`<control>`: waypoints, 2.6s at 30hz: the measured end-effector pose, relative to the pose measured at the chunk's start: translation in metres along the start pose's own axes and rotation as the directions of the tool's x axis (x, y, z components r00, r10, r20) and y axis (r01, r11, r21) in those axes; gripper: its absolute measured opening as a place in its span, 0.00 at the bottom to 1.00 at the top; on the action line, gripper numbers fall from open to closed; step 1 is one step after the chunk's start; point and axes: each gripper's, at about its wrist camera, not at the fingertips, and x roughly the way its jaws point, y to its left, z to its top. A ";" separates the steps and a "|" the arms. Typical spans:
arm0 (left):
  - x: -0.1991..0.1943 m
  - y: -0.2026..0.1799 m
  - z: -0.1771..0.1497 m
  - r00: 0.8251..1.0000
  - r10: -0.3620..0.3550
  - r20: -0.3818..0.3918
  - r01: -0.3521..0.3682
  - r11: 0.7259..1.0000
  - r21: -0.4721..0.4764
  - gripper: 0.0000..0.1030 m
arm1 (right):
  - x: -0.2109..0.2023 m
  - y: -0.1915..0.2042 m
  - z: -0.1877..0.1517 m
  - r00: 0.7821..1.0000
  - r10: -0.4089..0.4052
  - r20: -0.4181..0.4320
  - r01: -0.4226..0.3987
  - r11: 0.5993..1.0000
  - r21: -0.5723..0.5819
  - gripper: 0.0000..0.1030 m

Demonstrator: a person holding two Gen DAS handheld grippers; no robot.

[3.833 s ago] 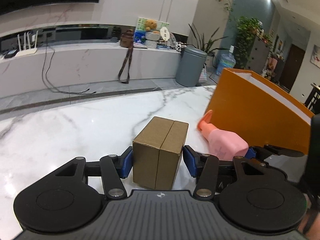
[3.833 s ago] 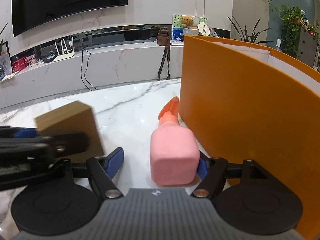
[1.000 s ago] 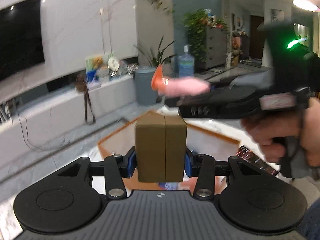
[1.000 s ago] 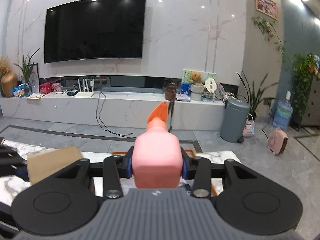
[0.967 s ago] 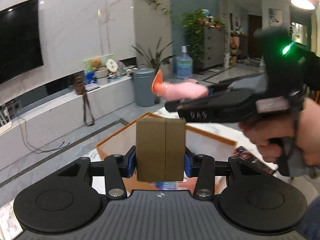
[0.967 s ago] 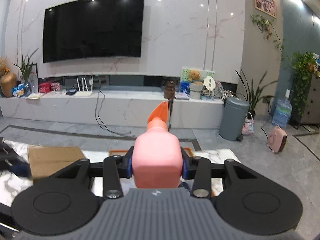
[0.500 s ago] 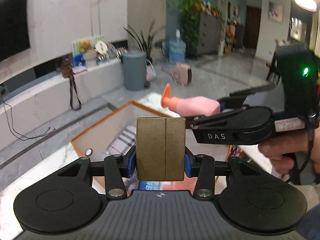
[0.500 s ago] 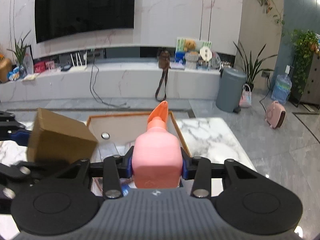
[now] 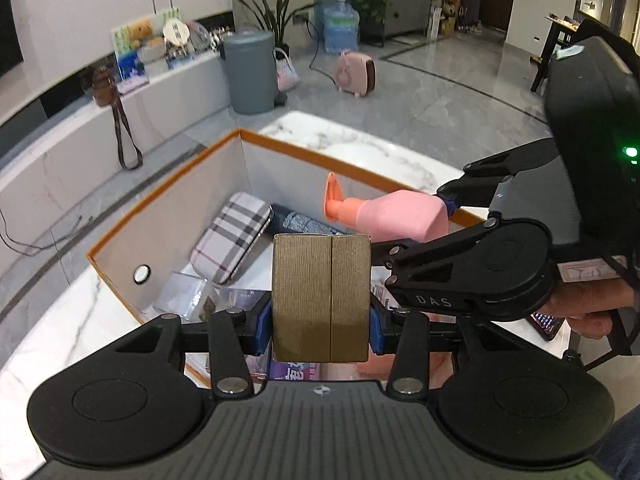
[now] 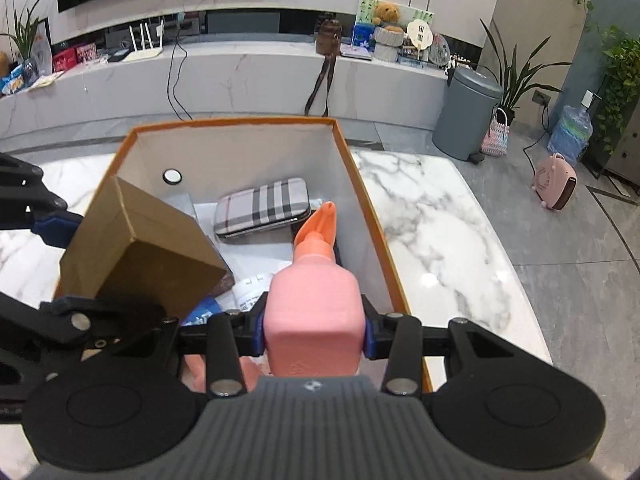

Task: Organize rigid objects
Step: 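Lift the cardboard box and pink bottle with both tools over the orange box, then lower the cardboard box into the box with the left tool while the right tool lowers the bottle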

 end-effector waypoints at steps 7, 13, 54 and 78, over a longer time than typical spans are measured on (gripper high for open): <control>0.021 0.004 0.003 0.999 0.001 -0.044 -0.001 1.000 -0.007 0.50 | 0.018 0.000 0.001 0.999 -0.007 -0.053 0.005 0.999 -0.034 0.43; 0.034 0.008 0.006 0.997 0.005 -0.074 -0.007 1.000 -0.027 0.50 | 0.033 -0.002 0.006 0.996 -0.011 -0.085 0.008 0.999 -0.040 0.43; 0.092 0.010 0.007 0.965 0.064 -0.255 -0.023 0.987 0.161 0.50 | 0.060 0.027 0.010 0.988 -0.004 -0.158 -0.044 0.954 -0.297 0.43; 0.059 -0.005 0.007 0.967 0.107 -0.233 -0.064 0.980 0.187 0.73 | 0.016 0.008 0.003 0.989 0.022 -0.143 -0.064 0.953 -0.297 0.74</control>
